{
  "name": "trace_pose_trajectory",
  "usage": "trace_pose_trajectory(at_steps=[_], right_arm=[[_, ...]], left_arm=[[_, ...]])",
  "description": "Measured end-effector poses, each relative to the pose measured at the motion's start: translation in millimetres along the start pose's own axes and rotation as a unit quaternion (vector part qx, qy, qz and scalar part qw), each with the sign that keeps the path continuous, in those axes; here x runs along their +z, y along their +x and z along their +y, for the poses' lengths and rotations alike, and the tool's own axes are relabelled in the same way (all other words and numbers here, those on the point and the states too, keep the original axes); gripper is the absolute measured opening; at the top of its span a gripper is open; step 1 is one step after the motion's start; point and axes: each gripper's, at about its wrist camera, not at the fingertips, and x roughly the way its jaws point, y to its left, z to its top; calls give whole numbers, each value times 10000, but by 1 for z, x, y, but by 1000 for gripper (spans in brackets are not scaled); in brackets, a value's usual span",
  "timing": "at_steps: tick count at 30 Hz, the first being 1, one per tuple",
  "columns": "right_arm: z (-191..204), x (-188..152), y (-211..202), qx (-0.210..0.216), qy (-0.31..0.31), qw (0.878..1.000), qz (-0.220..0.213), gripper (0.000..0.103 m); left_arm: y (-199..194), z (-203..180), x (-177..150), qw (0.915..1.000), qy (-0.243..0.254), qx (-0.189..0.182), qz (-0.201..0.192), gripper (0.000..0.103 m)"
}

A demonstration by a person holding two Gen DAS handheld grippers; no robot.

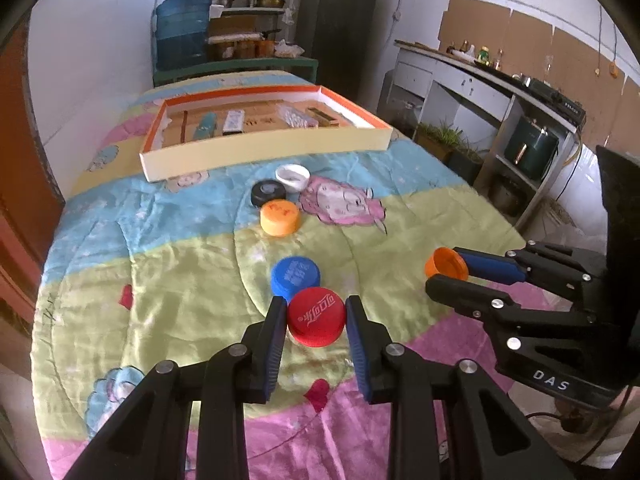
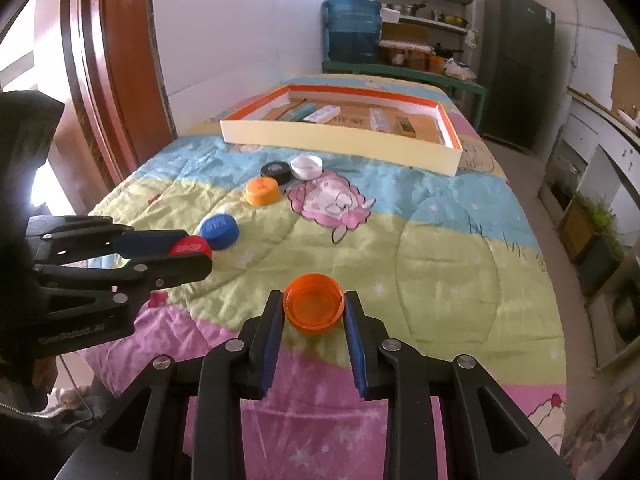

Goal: Organize rigid objects
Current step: 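Carry the red and orange caps over the GOLDENLEAF box with both grippers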

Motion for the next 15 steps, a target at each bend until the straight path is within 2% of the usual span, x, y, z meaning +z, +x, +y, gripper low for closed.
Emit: trace_pose_trajectory(at_steps=[15], right_arm=[[1, 50, 9, 69, -17, 9996, -286, 30]], left_arm=[[-14, 26, 50, 9987, -278, 250, -352, 30]])
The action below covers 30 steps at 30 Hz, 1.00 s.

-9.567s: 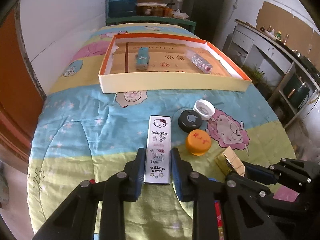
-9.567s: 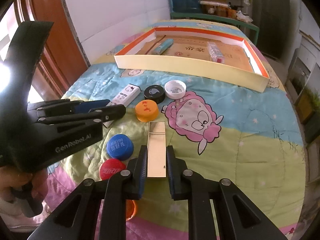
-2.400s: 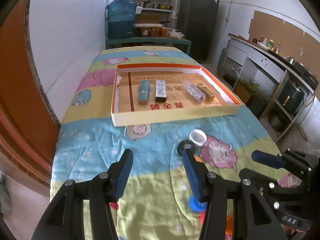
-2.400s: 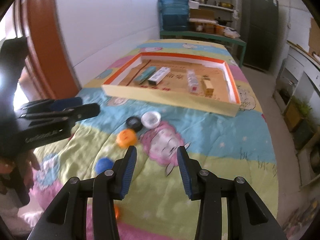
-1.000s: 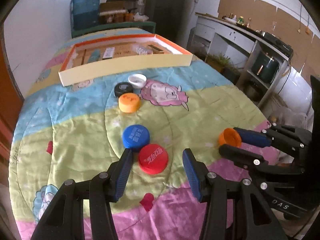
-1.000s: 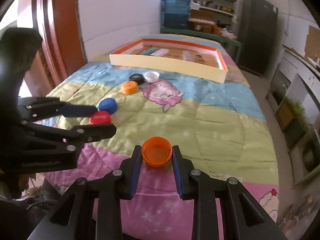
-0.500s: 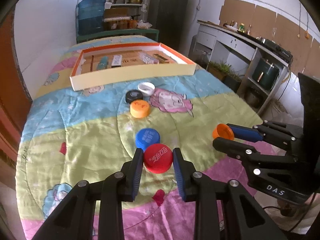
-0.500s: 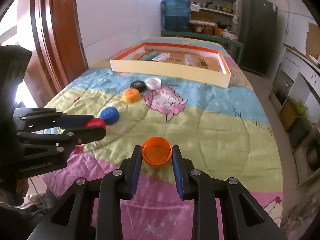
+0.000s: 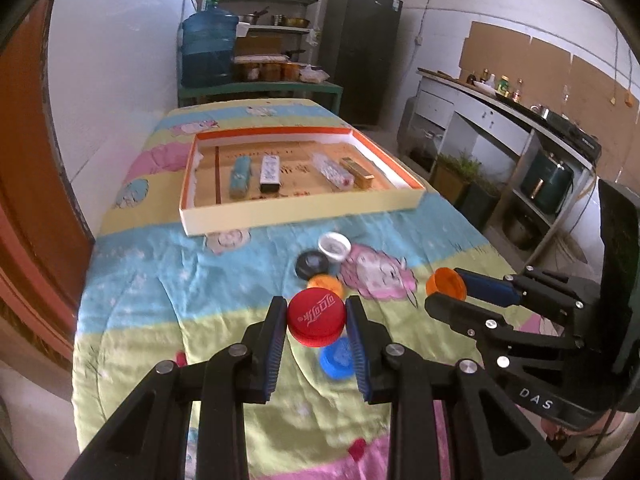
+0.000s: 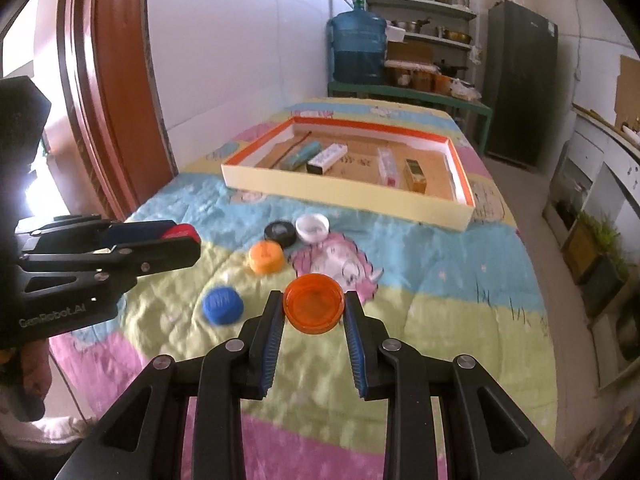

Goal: Organize rigid objects
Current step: 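Carry the red and orange caps over the GOLDENLEAF box with both grippers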

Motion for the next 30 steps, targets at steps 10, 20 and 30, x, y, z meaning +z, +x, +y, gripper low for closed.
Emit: trace_pose_trajectory(at_steps=[10, 20, 30], right_arm=[[-4, 34, 18, 45, 46, 10000, -28, 30], [-13, 56, 37, -58, 66, 10000, -5, 30], [-28, 77, 58, -147, 71, 9999, 50, 30]], left_arm=[[6, 17, 34, 9997, -114, 43, -218, 30], [21, 25, 65, 9995, -152, 161, -234, 30], [46, 41, 85, 9990, -370, 230, -132, 30]])
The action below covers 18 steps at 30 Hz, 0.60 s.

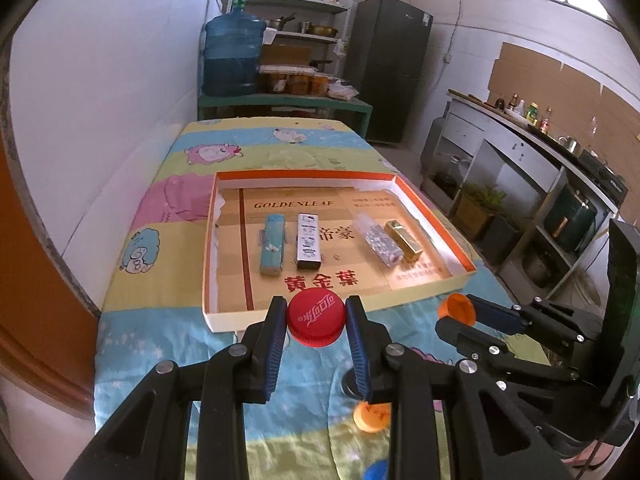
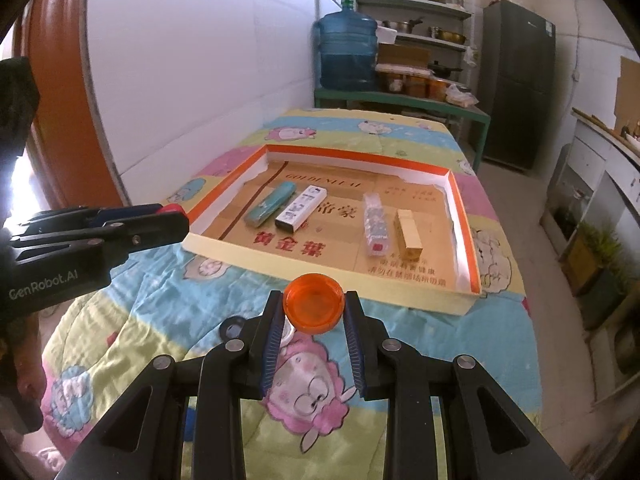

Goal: Organize rigid objects
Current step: 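Carry the red and orange caps over the GOLDENLEAF box with both grippers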

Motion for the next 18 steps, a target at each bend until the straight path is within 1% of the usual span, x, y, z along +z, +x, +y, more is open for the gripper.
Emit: trace_pose_trajectory(at_steps=[6, 14, 18], right_arm=[[-8, 13, 18, 58, 4, 10000, 45, 30], [-13, 36, 43, 215, -101, 9997, 99, 30], [-15, 50, 57, 317, -140, 9993, 142, 30]], left_arm=[[21, 8, 12, 9998, -28, 123, 131, 30], [47, 20, 35, 9989, 62, 442, 155, 30], [60, 26, 43, 9984, 42, 531, 199, 30]])
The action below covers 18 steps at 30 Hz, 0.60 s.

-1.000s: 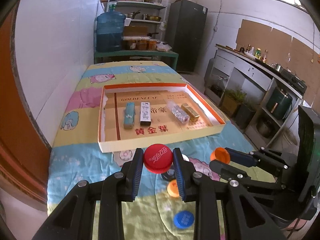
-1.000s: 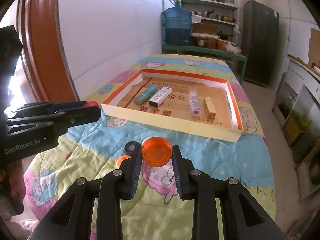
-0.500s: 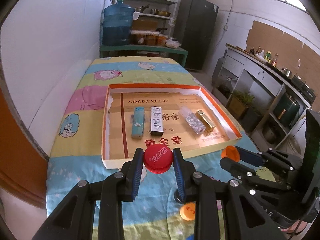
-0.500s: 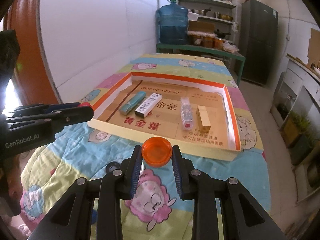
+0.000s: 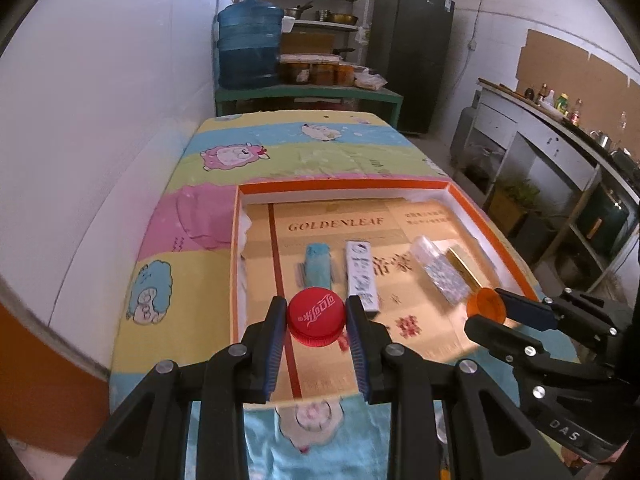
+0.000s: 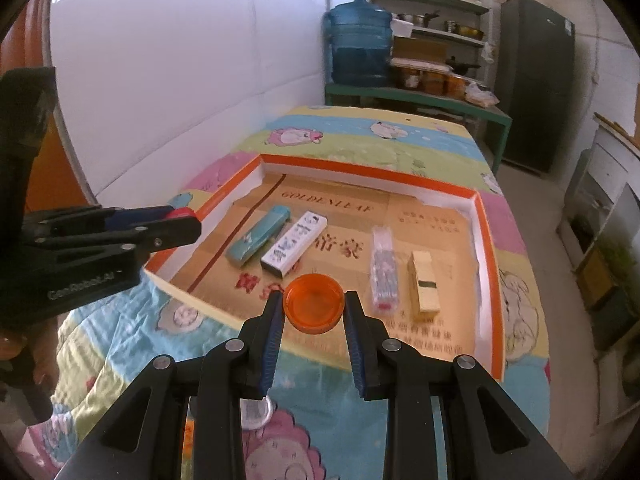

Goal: Organize rigid objects
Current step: 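Carry the red and orange caps over the GOLDENLEAF box with both grippers, then lower both caps into the box and open both grippers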

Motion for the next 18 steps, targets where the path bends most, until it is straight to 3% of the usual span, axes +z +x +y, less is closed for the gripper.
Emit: trace_pose_trajectory(at_steps=[18], right_arm=[[-12, 24, 68, 107, 54, 9986, 515, 30]], left_arm=[[64, 26, 25, 9980, -194, 547, 243, 30]])
